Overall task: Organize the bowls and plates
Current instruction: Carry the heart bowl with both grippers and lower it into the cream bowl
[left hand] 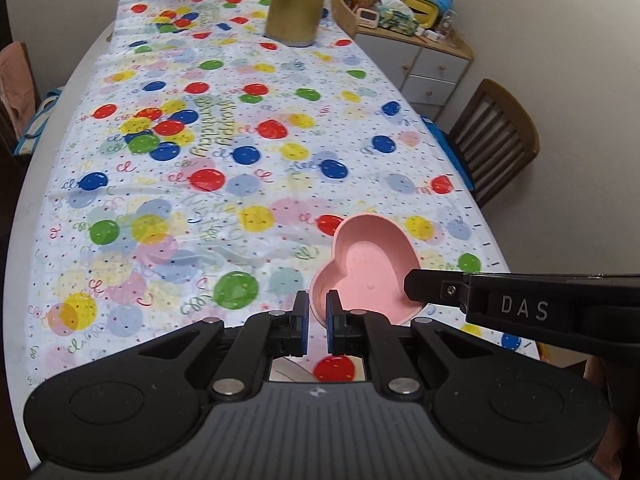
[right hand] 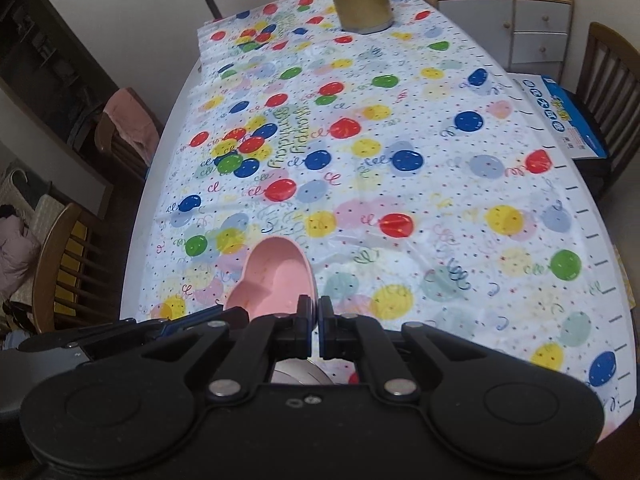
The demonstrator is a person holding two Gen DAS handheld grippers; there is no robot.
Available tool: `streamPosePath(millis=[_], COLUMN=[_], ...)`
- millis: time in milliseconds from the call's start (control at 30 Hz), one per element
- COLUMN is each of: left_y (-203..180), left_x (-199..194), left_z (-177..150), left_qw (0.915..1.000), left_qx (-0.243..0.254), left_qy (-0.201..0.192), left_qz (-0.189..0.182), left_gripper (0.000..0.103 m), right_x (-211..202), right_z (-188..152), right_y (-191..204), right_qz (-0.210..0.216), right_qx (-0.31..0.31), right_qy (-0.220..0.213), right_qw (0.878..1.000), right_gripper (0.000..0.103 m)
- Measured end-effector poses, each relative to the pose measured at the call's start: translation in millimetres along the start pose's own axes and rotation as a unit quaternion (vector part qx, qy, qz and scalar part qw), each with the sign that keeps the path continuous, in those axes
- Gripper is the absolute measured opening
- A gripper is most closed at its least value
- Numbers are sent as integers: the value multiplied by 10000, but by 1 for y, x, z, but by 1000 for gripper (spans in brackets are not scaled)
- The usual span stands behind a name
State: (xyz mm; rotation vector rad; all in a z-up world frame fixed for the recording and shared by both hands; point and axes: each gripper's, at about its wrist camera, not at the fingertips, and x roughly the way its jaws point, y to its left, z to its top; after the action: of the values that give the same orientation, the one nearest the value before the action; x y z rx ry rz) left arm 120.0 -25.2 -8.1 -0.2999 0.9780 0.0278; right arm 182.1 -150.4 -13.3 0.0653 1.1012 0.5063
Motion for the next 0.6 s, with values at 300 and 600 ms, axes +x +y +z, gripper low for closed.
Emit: streamPosePath(millis=[300, 600], left_y=[-63, -105], left_x=[7, 23], left_z=[-19, -55], left_qw=[9998, 9990], left_qx=[108, 69], left_qy=[132, 430], left_qz=[-61, 49], left_gripper=[7, 7], right_x=[-30, -40], right_z=[-14, -42], right_y=[-58, -110], right_qz=[48, 93], right_qx=[159, 182], right_qy=[-10, 266], right_qw=[9999, 9994], right_gripper=[2, 2])
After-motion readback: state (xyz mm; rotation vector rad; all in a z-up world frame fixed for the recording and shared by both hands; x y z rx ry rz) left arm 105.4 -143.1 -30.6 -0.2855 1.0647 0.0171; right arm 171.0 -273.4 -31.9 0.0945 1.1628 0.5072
